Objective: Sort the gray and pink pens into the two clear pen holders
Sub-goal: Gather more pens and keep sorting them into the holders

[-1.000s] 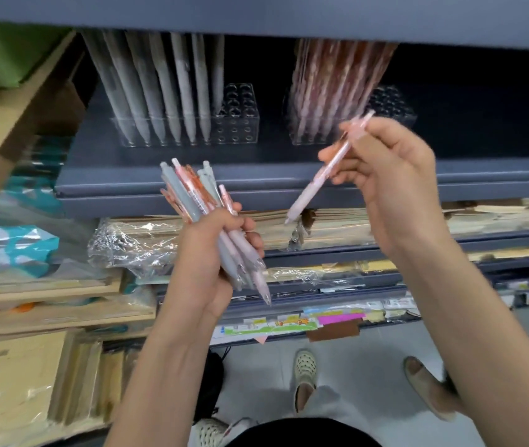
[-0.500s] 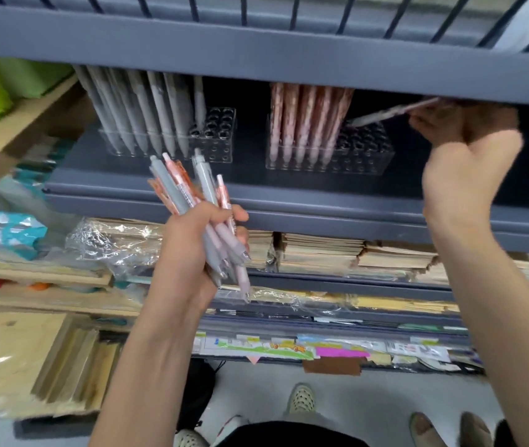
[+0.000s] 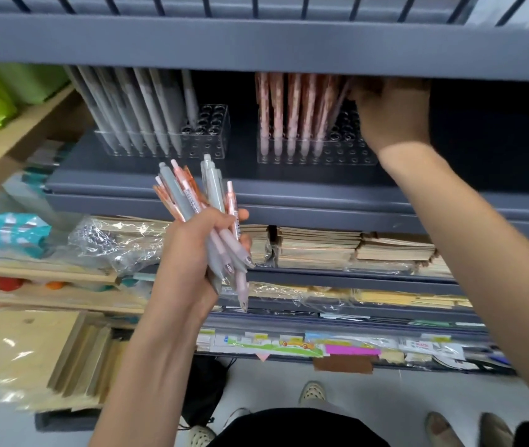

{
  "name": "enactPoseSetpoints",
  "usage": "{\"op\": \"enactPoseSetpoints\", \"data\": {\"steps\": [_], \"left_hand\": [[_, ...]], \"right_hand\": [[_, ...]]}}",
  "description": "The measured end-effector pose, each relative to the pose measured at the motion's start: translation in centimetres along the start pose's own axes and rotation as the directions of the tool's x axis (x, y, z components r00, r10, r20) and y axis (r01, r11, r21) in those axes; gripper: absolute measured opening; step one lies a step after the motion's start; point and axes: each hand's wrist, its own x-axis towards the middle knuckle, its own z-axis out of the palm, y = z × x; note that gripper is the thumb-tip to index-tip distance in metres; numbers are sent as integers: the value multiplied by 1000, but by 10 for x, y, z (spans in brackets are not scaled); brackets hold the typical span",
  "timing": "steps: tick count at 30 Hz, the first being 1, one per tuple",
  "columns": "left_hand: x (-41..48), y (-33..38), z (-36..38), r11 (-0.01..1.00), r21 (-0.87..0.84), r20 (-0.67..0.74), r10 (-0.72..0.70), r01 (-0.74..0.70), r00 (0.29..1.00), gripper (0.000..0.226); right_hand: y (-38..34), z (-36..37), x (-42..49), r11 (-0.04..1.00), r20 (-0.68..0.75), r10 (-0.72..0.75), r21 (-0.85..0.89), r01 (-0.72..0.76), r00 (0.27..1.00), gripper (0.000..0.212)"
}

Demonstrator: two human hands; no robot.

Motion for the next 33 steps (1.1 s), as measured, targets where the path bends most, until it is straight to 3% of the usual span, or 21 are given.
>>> {"op": "enactPoseSetpoints", "data": {"steps": [6,13,17,19,22,24,25,27,29,33], "left_hand": [[-3,-1,-5,1000,19,-22,-21,21,1000,9],[-1,2,-7,998,0,75,-60,60,995,28],[-1,3,-8,998,14,104,-65,64,992,29],[1,4,-9,998,22,136,-64,62,989,29],[2,2,-10,997,44,177,-75,69,981,34],[3,1,-8,995,66,183,-81,70,980,33],[4,0,-7,995,74,192,-79,65,978,30],[4,-2,-2,994,90,212,-72,54,975,25],[4,-4,2,993,104,227,-71,48,971,25],[5,-7,12,989,140,240,-68,35,968,30]], "right_hand": [[-3,2,4,998,5,43,-45,-43,999,30],[-9,0,11,985,136,95,-158,-73,986,26],[-6,-4,8,982,123,136,-145,-118,983,32],[-10,-9,2,978,45,207,-38,-205,977,29],[-22,-17,-22,884,16,205,425,-193,979,19],[-24,-17,-49,935,191,58,334,-120,980,21],[-27,-14,-62,963,328,25,246,-111,944,20],[-36,-13,-83,968,556,-54,231,-92,830,16],[-38,-10,-91,947,634,-117,302,-106,765,14],[-34,-9,-91,937,629,-97,319,-142,772,12]]}}
